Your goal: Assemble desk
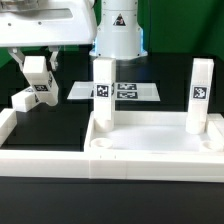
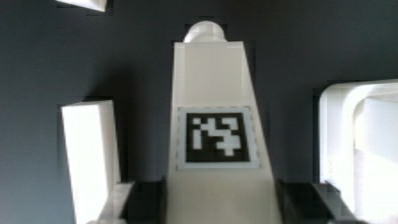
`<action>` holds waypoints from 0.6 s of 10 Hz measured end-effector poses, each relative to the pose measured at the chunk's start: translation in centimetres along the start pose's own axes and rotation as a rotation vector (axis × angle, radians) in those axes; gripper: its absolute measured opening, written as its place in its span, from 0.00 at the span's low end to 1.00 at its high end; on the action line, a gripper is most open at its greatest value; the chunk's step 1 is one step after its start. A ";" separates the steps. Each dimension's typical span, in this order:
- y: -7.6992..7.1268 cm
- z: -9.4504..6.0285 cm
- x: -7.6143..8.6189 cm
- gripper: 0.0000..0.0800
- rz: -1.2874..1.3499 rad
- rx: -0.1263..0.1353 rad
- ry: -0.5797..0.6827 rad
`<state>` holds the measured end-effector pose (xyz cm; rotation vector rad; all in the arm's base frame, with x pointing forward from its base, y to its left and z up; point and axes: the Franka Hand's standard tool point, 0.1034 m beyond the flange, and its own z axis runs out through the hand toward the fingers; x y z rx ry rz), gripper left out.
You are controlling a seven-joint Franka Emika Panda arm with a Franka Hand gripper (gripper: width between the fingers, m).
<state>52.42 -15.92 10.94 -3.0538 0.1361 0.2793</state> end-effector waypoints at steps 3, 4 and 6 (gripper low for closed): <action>-4.4 -2.4 3.7 0.36 -0.005 -0.018 0.048; -5.3 -2.3 4.1 0.36 -0.003 -0.019 0.042; -5.4 -2.0 4.2 0.36 -0.007 -0.021 0.041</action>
Offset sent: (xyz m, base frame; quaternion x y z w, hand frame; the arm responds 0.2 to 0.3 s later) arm 0.0380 0.0481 0.0098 0.0054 -0.0404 0.0415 0.9983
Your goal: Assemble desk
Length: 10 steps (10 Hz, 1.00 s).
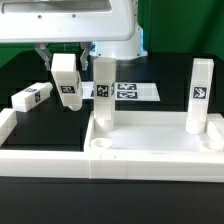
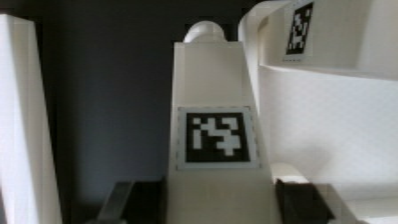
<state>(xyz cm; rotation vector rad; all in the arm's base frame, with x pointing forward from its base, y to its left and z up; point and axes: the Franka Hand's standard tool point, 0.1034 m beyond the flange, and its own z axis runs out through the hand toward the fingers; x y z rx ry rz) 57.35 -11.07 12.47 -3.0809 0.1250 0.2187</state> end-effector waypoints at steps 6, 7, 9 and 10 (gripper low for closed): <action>-4.5 -2.3 3.3 0.36 0.055 -0.002 0.006; -5.1 -2.5 3.9 0.36 0.054 -0.003 0.010; -4.8 -2.4 4.1 0.36 0.058 -0.007 0.028; -4.8 -2.5 4.5 0.36 0.057 -0.011 0.055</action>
Offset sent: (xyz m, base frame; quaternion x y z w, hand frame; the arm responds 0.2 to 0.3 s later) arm 0.0360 0.0526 0.0166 0.0401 -0.0179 0.0488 0.9978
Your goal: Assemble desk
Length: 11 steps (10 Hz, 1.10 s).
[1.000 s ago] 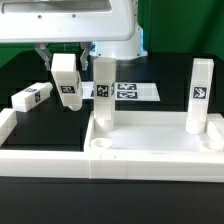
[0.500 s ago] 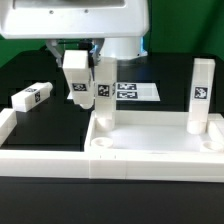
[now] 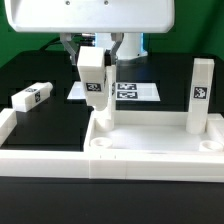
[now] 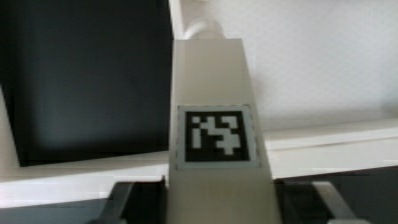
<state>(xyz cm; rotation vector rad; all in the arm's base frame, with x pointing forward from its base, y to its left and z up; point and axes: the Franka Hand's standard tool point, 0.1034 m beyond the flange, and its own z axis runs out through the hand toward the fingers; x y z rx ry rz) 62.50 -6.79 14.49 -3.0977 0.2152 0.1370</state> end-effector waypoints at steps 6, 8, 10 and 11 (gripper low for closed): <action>-5.1 -0.5 0.2 0.36 0.111 0.050 0.168; -5.6 -1.0 0.4 0.36 0.101 0.029 0.150; -5.7 -0.8 0.4 0.36 0.101 0.030 0.150; -5.7 -0.9 0.6 0.36 0.101 0.030 0.162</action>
Offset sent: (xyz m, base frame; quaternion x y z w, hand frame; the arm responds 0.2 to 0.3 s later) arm -0.0074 0.0463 0.0001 0.1142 0.0239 0.1183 0.9861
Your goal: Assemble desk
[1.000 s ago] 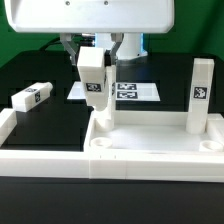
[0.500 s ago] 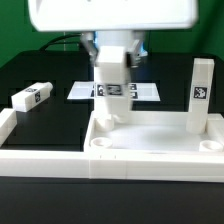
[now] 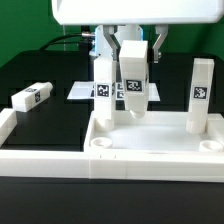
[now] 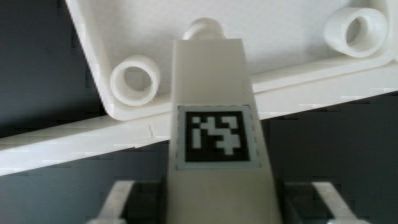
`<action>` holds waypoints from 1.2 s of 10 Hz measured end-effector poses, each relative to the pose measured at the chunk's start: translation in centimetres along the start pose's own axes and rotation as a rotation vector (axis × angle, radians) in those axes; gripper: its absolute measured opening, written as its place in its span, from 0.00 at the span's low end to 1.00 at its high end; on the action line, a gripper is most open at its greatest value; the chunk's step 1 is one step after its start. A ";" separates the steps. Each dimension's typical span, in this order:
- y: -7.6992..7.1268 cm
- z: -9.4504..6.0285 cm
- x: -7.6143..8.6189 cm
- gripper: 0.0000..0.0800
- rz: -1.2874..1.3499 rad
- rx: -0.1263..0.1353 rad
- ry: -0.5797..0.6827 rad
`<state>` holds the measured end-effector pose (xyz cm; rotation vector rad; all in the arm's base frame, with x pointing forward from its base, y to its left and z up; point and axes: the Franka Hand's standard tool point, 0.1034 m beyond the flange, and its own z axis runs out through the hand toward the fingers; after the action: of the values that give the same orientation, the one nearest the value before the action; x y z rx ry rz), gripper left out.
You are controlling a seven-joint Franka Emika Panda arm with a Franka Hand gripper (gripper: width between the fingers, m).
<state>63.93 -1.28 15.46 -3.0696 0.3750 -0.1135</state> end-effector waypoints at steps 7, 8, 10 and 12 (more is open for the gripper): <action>-3.0 -0.6 -0.3 0.36 -0.008 0.039 0.299; -3.0 -0.6 -0.3 0.36 -0.009 0.039 0.299; -5.3 -0.5 -1.2 0.36 -0.028 0.043 0.298; -7.8 -0.3 -2.1 0.36 -0.088 0.044 0.295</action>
Offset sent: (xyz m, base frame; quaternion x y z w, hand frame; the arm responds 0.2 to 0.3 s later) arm -0.0169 0.0264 0.0113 0.0179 0.1230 0.0168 0.9921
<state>63.74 6.74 16.07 -3.0270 0.2439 -0.5744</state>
